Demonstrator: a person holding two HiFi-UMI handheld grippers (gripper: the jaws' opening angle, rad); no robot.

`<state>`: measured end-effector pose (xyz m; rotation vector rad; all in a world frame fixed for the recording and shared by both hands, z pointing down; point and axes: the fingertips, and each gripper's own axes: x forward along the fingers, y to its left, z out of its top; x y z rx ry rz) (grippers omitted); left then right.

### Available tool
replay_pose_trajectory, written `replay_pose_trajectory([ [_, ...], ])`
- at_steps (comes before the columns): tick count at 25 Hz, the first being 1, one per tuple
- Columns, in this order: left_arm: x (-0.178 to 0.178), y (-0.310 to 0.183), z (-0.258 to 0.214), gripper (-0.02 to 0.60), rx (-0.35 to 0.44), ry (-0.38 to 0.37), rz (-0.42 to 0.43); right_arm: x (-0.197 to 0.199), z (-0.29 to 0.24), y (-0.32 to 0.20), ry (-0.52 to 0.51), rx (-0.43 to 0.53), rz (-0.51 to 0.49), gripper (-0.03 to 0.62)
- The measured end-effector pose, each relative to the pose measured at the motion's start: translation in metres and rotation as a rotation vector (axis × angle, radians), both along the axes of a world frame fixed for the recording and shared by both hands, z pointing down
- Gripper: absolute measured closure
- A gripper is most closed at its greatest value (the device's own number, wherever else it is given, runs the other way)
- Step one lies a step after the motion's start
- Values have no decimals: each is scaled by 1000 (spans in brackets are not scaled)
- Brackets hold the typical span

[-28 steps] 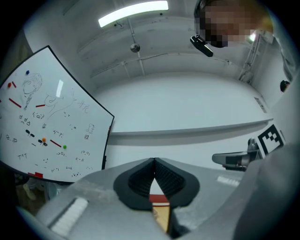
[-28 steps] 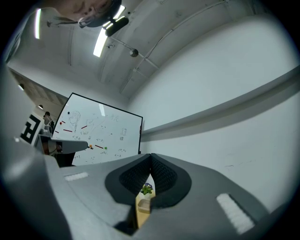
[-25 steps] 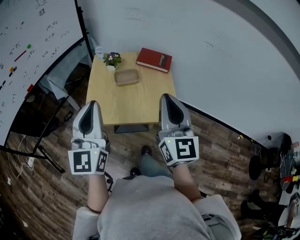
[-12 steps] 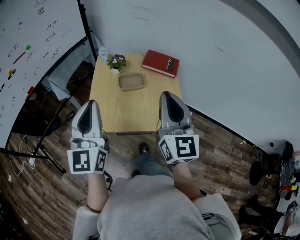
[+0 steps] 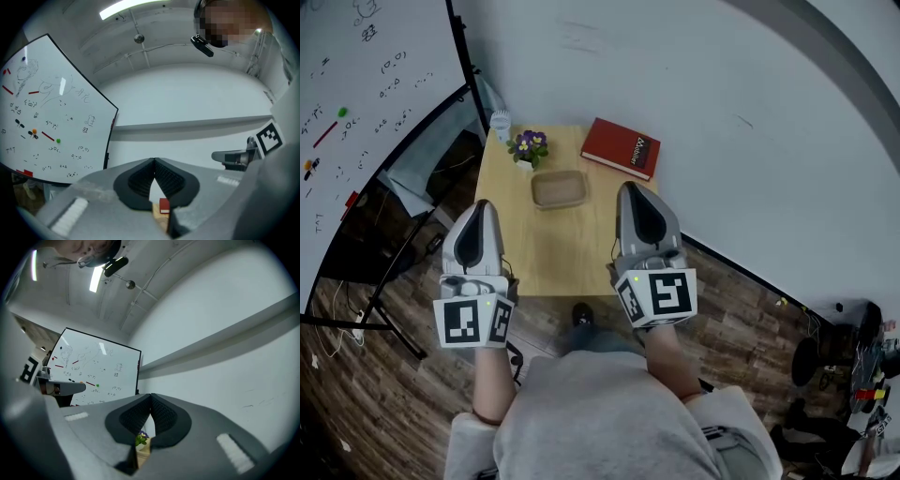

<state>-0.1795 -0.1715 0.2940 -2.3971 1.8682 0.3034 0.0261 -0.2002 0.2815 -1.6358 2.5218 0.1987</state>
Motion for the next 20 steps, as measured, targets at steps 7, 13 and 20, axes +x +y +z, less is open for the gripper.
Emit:
replay_pose_trajectory([
  [7,2,-42,-1,577,-2,-5,-30,-1,-2,-49,-2,1,-35,592],
  [13,0,-71,-3,576,4,-9,-64,-5,-4,-83,-3,15,-74,592],
  [20,6,-105,-6,577,11,-9,-83,1,-7,-121,-7,21,-93,592],
])
